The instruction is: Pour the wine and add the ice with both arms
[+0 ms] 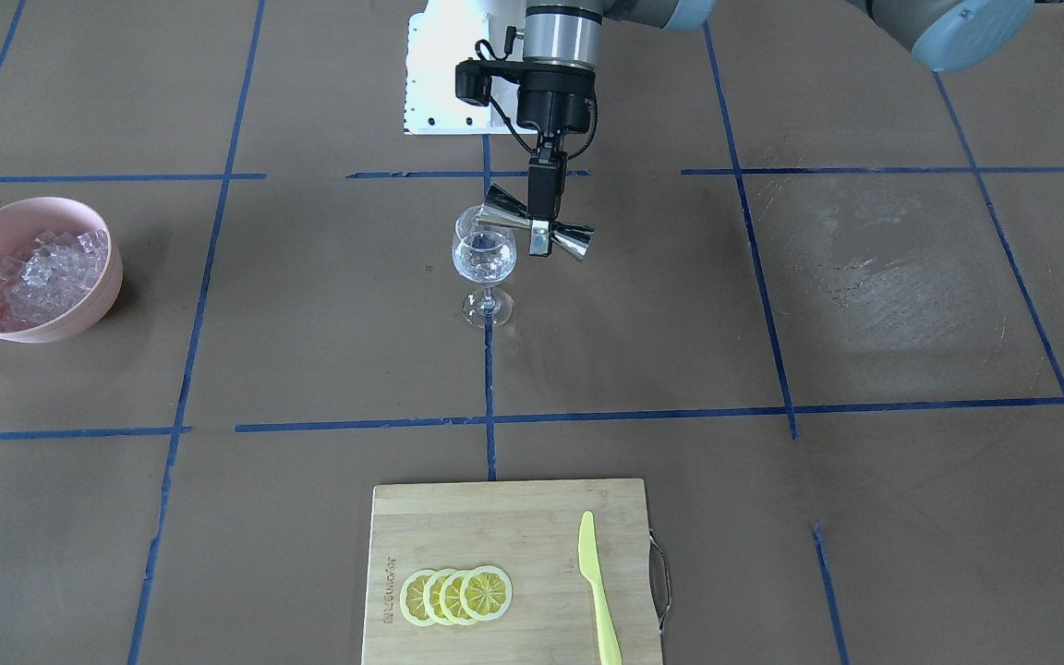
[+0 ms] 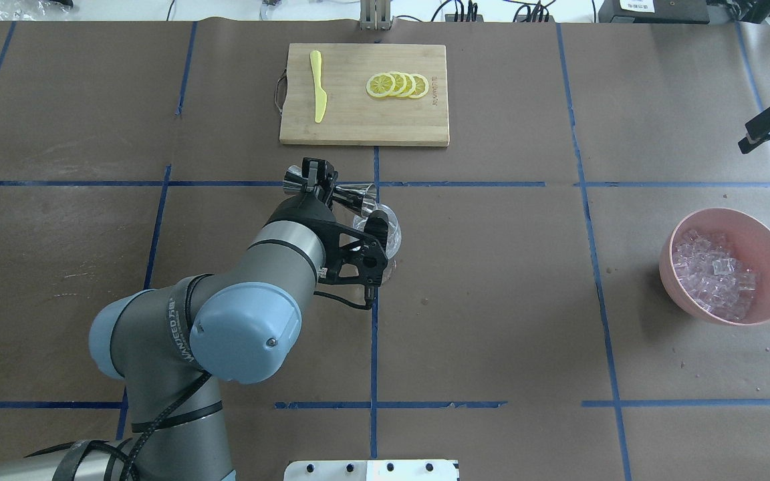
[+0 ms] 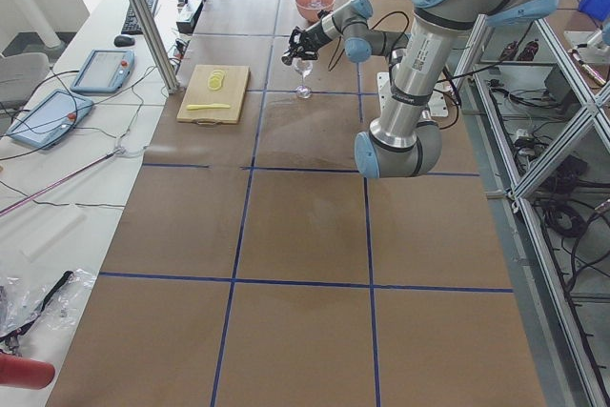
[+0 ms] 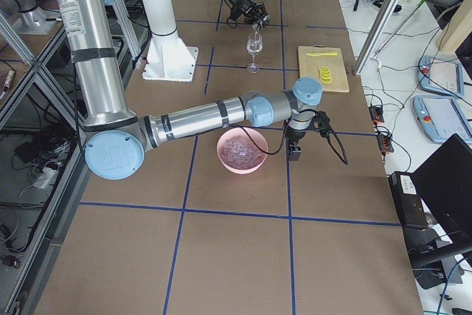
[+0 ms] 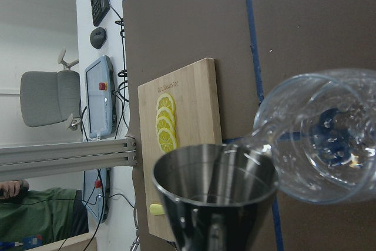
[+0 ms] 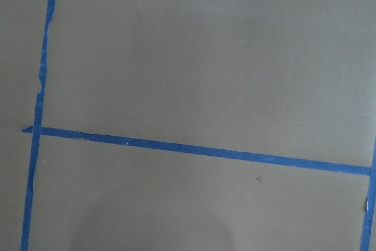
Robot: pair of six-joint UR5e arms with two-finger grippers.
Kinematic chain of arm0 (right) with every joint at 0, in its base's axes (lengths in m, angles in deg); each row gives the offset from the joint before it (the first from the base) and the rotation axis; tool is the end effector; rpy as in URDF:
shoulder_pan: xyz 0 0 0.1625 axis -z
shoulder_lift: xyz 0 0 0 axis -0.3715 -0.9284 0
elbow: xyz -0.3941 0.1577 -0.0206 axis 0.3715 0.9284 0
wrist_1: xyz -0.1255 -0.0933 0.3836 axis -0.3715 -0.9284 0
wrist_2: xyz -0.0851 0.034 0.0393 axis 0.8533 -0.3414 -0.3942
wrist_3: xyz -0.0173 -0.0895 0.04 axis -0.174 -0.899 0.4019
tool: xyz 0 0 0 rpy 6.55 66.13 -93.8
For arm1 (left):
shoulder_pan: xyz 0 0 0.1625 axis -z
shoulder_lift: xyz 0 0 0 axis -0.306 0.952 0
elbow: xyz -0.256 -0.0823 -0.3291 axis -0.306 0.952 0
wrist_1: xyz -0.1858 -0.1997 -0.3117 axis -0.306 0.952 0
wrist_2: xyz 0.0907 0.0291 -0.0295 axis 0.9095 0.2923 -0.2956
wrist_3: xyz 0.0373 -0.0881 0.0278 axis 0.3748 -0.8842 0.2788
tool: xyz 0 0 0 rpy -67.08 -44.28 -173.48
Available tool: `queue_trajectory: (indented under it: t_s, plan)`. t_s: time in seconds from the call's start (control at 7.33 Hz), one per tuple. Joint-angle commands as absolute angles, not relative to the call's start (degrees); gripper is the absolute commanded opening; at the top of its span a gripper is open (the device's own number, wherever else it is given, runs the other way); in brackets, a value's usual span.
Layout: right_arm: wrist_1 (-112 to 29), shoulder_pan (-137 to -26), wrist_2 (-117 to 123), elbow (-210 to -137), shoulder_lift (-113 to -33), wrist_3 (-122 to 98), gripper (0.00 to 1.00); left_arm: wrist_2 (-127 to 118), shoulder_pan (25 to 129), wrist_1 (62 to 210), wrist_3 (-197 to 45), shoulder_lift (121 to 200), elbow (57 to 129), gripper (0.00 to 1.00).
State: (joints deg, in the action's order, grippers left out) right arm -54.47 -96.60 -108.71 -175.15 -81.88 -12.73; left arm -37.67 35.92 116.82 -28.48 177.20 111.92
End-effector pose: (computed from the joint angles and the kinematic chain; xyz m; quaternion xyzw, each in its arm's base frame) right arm -0.0894 -0.5702 0.5176 0.0208 -0.3962 -0.0479 0.9167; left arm 0.4982 -0.3638 0.1252 0.5566 -0.0770 0.5457 0.6217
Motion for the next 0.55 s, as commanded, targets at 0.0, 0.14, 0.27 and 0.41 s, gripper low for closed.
queue_trajectory:
  t_s: [0.0,0.14,0.27,0.41]
  plan:
    - [-54.47,-96.60,-108.71,-175.12,-81.88,-12.66,1.00,-37.87,35.92,115.01,-22.22,177.76,111.91,0.00]
    - [-54.47,-96.60,-108.71,-175.03,-81.88,-12.66,1.00,-38.05,36.10,114.92,-16.88,177.85,112.35,0.00]
    - [-54.47,-96.60,-108.71,-175.03,-81.88,-12.66,1.00,-38.05,36.10,115.01,-17.00,177.76,112.01,0.00]
    - [-54.47,-96.51,-108.89,-175.03,-81.88,-12.66,1.00,-38.14,36.45,116.31,-20.30,177.67,112.44,0.00]
